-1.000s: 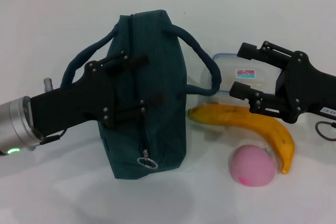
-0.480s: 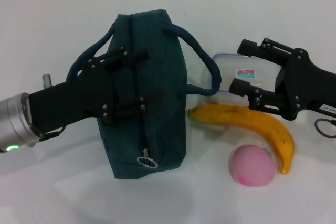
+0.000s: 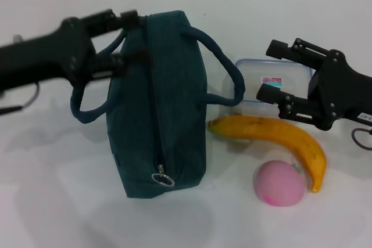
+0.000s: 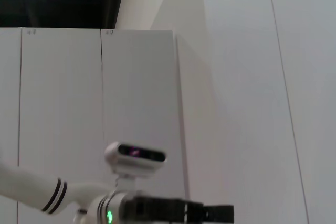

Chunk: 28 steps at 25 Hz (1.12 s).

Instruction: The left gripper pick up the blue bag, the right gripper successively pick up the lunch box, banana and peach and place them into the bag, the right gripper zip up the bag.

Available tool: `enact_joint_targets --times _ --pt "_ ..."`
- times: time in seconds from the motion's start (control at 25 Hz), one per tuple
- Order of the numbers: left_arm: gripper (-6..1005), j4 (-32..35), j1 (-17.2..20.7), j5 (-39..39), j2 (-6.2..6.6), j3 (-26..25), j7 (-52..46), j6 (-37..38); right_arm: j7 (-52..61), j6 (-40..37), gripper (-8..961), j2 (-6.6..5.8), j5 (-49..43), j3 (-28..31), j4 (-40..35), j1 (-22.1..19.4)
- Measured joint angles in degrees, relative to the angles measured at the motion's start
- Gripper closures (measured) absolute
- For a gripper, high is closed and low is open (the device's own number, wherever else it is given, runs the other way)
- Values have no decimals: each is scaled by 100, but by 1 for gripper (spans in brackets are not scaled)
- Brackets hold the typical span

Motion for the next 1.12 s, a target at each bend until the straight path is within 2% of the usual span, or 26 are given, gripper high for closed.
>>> enact_joint_targets --times 0.08,0.2,0.32,0.4,0.6,0.68,0.76,1.12 --pt "219 476 -14 593 -18 -557 -833 -3 0 -1 201 -4 1 -1 -19 -1" --pt "220 1279 -19 1626 -136 -1174 -1812 -2 6 -2 201 -11 1 -3 -101 -4" --pt "221 2036 22 2414 -341 -1498 -2463 2 10 -2 201 -13 1 -4 -150 -13" --pt "222 2537 125 2774 -534 -1672 -2783 2 11 -2 201 -14 1 -3 -154 -11" --pt "223 3486 399 3414 -976 -1969 -3005 -33 13 -1 202 -15 1 -3 -157 29" --pt "224 3657 457 3627 -1088 -2043 -3011 -76 13 -1 202 -14 1 -3 -157 34" --pt "224 3679 475 3730 -1126 -2069 -3014 -110 15 0 202 -15 0 -3 -157 36" --pt "227 3524 428 3922 -1136 -1972 -2900 -382 16 -1 202 -7 0 -9 -199 46"
